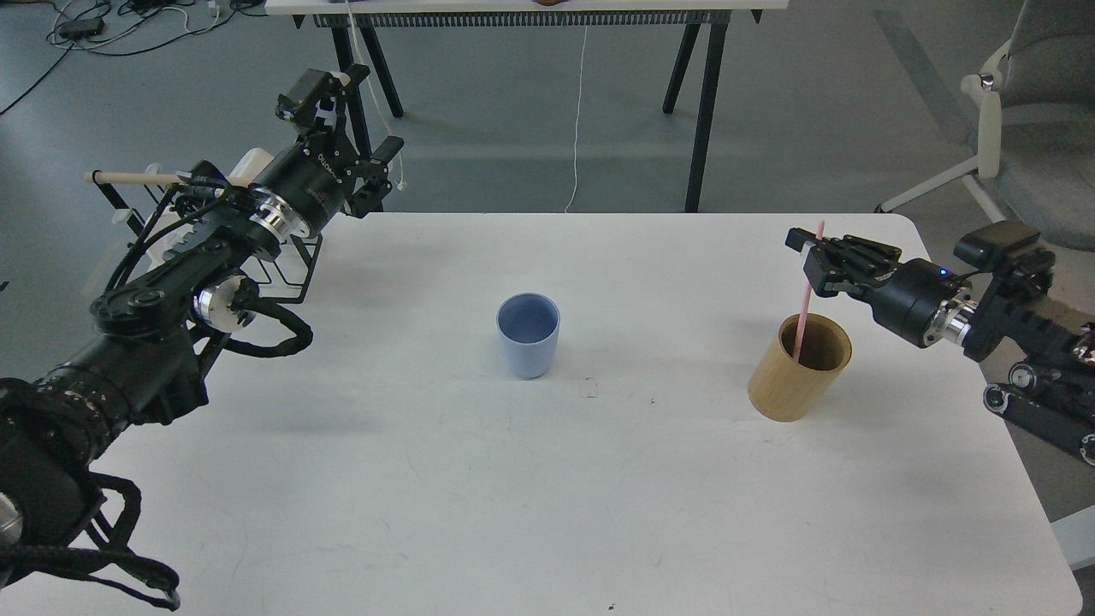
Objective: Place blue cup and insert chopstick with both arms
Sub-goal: 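Grasp the pink straw in the tan cup with the right gripper and pull it out, then carry the pink straw over the blue cup and lower it inside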
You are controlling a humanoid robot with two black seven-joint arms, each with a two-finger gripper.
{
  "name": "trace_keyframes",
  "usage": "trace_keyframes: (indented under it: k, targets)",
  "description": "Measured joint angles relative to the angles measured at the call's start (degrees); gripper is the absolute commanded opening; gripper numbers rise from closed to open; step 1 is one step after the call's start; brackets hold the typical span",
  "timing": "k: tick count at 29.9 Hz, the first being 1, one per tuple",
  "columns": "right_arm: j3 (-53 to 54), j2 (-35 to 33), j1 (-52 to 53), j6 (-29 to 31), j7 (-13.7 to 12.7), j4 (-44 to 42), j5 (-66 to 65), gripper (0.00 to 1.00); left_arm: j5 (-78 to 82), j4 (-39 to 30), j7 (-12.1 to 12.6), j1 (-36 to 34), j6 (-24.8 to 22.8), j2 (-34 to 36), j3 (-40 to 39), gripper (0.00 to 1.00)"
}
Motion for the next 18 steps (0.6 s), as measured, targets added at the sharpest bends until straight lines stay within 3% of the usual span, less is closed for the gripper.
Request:
trace_keyframes:
  k: [6,10,13,18]
  targets:
    - [7.9,-9.5,5.1,1.2,0.0,9.0,2.3,0.0,-0.1,0.4,0.0,0.2,0.0,-0.4,0.0,0.99]
    - [15.2,-10.4,7.2,1.4,0.0,14.3,8.1,0.0,-0.1,0.8,0.0,0.6,0.0,-0.6,0.4,0.99]
    - [18.1,-5.9,7.4,-0.3,0.0,15.2,9.4,0.0,0.1,1.0,0.0,1.8,0.0,-0.6,0.8,0.99]
    - [17.6,10.0,7.3,-5.5,0.0,8.9,6.4,0.0,0.3,4.8,0.0,4.7,0.0,-0.5,0.9,0.99]
